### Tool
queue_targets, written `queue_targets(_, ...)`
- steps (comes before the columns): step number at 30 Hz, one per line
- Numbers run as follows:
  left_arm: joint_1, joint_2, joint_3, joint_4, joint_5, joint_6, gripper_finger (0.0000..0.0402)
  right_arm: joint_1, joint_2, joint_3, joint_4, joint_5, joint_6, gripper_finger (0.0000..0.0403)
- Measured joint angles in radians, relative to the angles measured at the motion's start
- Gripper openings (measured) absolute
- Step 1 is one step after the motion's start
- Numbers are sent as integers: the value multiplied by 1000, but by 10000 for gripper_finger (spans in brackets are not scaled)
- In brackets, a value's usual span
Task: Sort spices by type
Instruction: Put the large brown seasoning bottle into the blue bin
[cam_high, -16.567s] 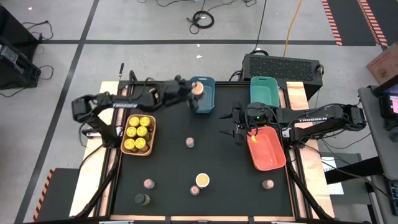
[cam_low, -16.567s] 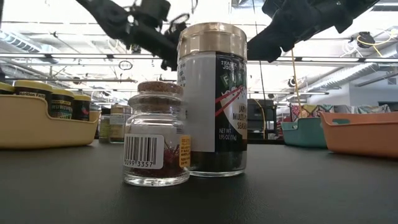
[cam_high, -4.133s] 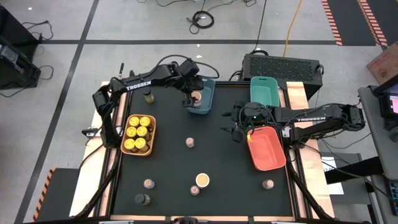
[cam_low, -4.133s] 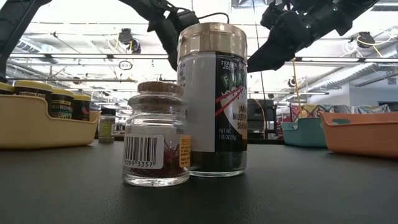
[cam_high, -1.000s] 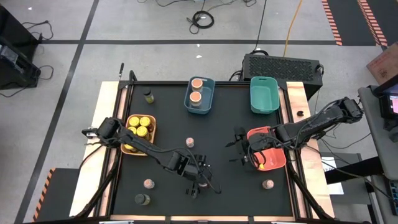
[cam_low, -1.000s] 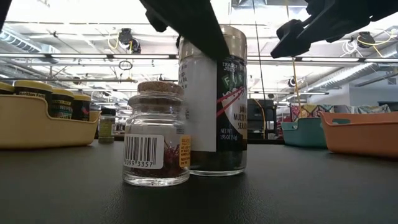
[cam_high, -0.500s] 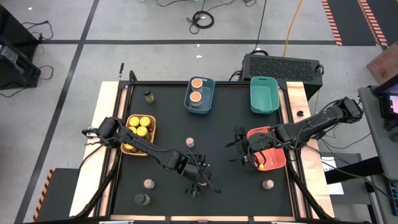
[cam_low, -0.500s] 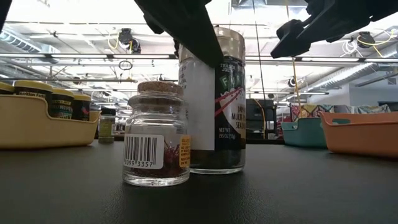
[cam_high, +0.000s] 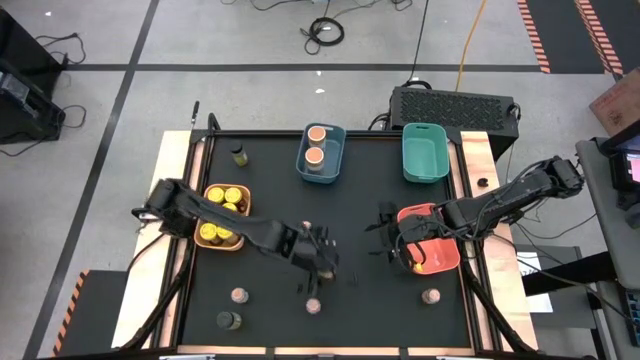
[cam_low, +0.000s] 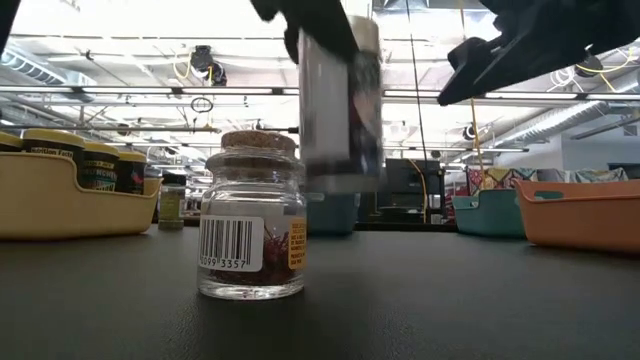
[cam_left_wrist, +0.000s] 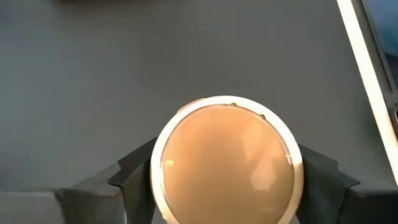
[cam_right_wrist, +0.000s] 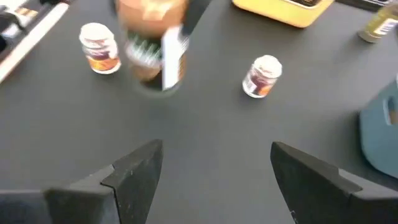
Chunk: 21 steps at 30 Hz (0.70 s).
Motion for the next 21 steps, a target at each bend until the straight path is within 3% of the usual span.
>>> queue_targets(5,100,-103,1,-33,-46,39,278,-15,0,0,-15,56,-23,293)
queue_targets(12,368,-197,57,-39,-50,101,278,-84,0,0,-21,103,-29,293)
queue_targets(21,712,-162,126,48,90,239,278,-192,0,-90,166,100,-113,293)
